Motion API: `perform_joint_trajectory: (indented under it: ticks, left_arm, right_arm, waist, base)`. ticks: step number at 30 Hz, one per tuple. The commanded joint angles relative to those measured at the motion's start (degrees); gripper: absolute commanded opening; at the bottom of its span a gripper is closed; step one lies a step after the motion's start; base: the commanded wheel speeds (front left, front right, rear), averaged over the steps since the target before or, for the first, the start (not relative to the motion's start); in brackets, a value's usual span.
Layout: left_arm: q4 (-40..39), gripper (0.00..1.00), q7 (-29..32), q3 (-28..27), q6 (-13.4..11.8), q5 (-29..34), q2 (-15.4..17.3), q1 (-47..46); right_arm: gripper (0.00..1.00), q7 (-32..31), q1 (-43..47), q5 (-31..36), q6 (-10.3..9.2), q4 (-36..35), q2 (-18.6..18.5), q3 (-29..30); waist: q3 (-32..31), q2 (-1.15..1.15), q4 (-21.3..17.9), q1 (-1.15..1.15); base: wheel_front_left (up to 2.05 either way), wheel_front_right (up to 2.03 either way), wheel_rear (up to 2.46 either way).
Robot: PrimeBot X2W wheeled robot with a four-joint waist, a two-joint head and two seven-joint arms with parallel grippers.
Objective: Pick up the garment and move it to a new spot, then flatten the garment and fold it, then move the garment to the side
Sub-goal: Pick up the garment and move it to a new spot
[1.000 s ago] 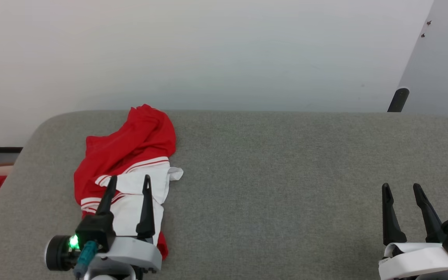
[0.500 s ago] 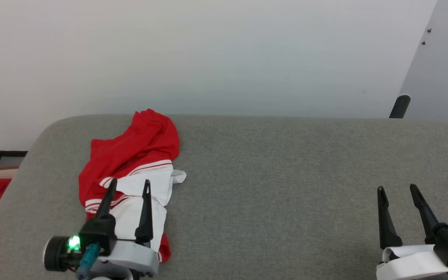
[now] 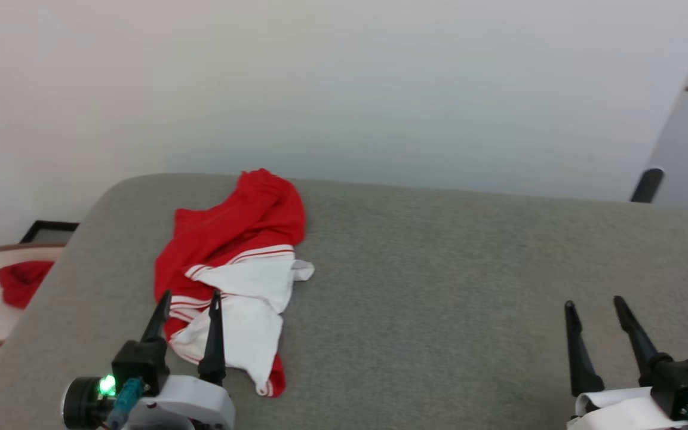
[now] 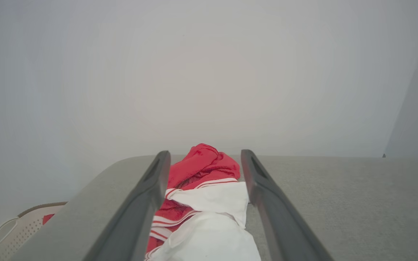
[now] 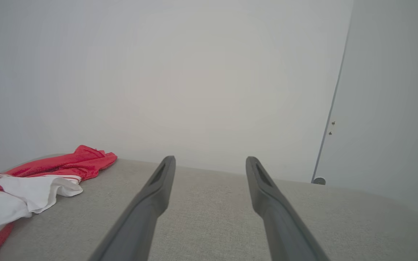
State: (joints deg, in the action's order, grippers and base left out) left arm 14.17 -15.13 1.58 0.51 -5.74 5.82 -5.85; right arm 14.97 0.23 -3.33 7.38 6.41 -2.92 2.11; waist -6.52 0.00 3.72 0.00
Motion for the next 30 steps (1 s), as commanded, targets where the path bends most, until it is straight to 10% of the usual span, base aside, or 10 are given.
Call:
perform_joint_trajectory:
  ticks: [1, 15, 30]
  left_arm:
    - [0.59, 1.00, 0.03, -0.50, 0.02, 0.45, 0.26, -0.18]
    - [3.25, 1.00, 0.03, -2.38, 0.57, 0.74, 0.75, -1.81]
    - [11.97, 1.00, 12.07, -0.53, 6.42, -7.44, 4.33, -16.71]
  right_arm:
    - [1.00, 0.30, 0.09, -0.51, 0.20, 0.30, 0.04, -0.76]
    - [1.00, 0.30, -1.55, -2.60, 0.13, 2.26, 0.05, -6.22]
    - [1.00, 0.30, -2.90, -0.36, 0.13, 2.43, 0.03, -5.44]
  waist:
    - [-0.79, 0.00, 2.70, 0.00]
    - [-1.91, 0.00, 12.09, 0.00]
    - [3.24, 0.00, 8.30, 0.00]
  base:
    - [0.00, 0.00, 0.00]
    - [0.00, 0.00, 0.00]
    - [0.00, 0.00, 0.00]
